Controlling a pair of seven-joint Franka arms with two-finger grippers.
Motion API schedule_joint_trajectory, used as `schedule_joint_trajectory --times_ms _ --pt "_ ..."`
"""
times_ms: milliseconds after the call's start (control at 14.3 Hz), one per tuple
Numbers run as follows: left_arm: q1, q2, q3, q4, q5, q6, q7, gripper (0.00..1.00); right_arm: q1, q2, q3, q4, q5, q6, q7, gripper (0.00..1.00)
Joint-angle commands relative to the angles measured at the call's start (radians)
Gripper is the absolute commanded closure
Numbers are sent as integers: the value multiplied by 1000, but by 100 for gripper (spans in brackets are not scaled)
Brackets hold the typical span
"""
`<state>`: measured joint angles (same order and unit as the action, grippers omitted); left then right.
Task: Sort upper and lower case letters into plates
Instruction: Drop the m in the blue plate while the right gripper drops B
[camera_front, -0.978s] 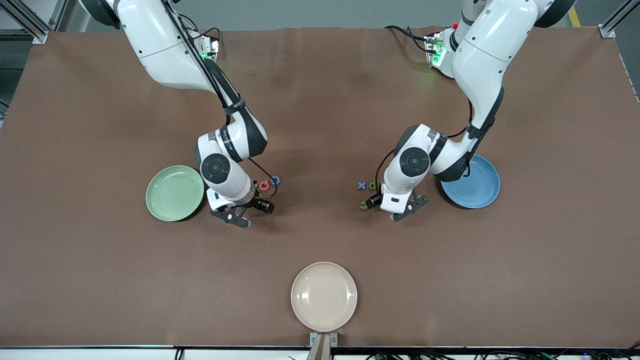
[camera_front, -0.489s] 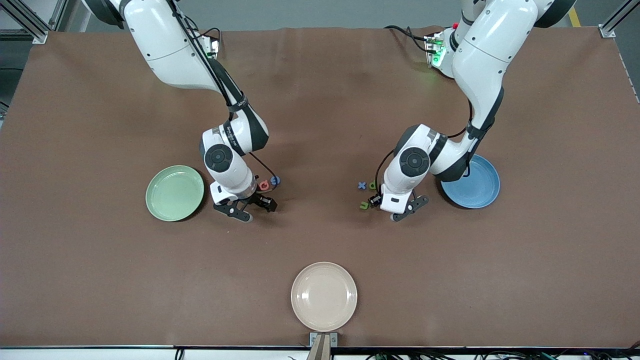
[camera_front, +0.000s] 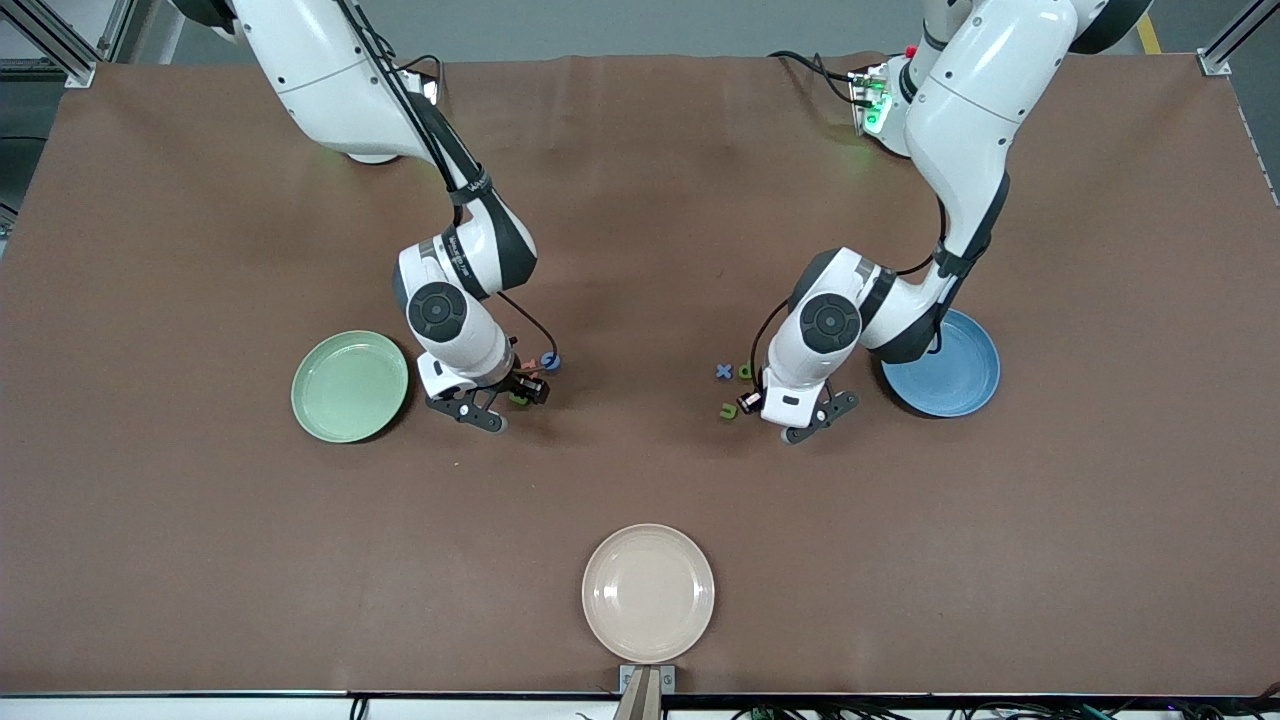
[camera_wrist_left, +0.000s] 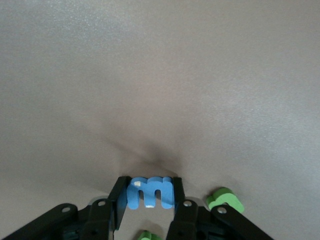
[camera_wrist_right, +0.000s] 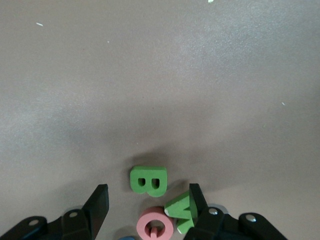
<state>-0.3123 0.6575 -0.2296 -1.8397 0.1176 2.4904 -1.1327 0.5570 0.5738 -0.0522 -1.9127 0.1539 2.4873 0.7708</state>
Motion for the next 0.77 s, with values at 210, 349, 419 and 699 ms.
schedule_joint_trajectory --times_ms 210,349,419,699 --pt "22 -65 0 -3 25 -19 -3 76 26 -22 -12 -52 -7 21 22 29" --pt "48 -126 0 -12 25 -111 78 77 14 -18 -14 -42 -8 22 19 29" --pt "64 -163 0 -27 25 -157 135 77 5 -18 -15 -32 -8 21 13 29" --pt "160 -332 -2 -189 30 -220 426 77 0 6 -17 -8 -28 40 13 32"
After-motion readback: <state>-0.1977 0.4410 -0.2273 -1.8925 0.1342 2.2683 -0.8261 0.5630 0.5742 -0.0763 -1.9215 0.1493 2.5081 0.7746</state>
